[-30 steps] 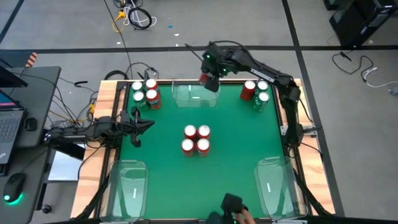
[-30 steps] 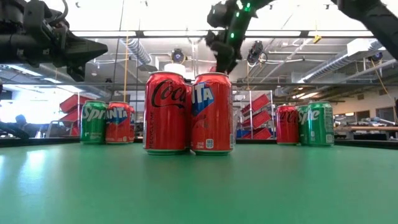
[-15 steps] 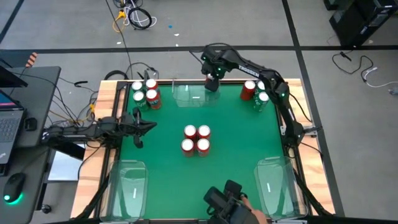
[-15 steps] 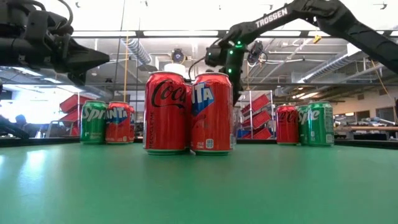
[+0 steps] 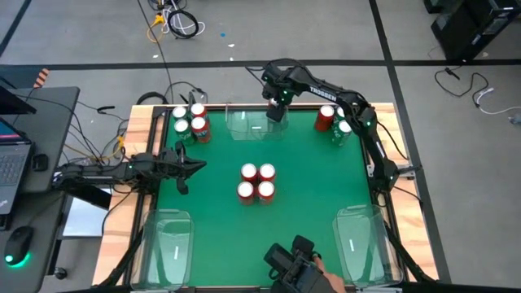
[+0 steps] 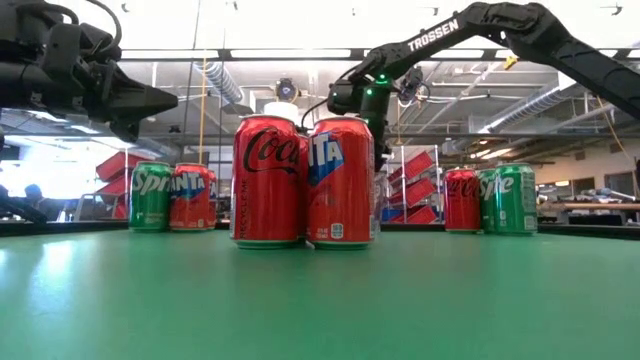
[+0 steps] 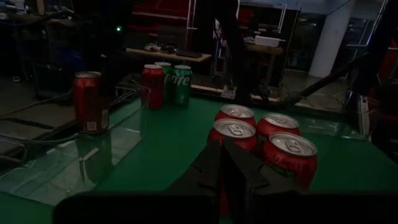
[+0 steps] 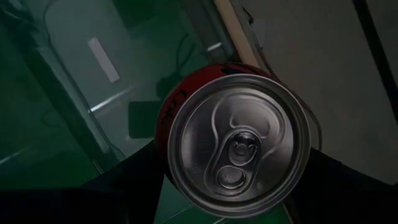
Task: Sort soda cans
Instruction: Put the red-black soda can into the top transparent bin
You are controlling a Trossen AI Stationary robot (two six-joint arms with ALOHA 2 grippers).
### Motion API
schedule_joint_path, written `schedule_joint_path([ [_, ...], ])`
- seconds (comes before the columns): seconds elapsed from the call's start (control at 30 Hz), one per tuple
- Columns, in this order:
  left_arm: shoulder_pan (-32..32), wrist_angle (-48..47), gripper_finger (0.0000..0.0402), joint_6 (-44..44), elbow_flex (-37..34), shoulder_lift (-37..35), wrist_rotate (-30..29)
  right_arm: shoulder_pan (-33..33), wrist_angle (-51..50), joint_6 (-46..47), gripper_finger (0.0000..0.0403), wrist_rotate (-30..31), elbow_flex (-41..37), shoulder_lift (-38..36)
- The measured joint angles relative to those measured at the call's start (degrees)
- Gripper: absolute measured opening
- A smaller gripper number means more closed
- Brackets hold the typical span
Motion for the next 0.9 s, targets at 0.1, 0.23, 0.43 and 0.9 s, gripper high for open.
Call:
schedule_joint_path([
  [0.1,0.0,0.0,0.0019,0.0,0.0,0.0,0.0,0.1,0.2,0.0,0.0284,0.0,-0.1,0.0],
  [0.23,0.0,0.0,0.0019,0.0,0.0,0.0,0.0,0.4,0.4,-0.2,0.0285,0.4,-0.1,0.0],
  [0.43,0.0,0.0,0.0019,-0.3,0.0,0.0,0.0,0.8,-0.4,-0.2,0.0298,1.1,0.8,0.1],
  [0.9,0.0,0.0,0.0019,-0.4,0.0,0.0,0.0,1.7,-4.5,-0.7,0.0349,3.7,7.7,0.3],
])
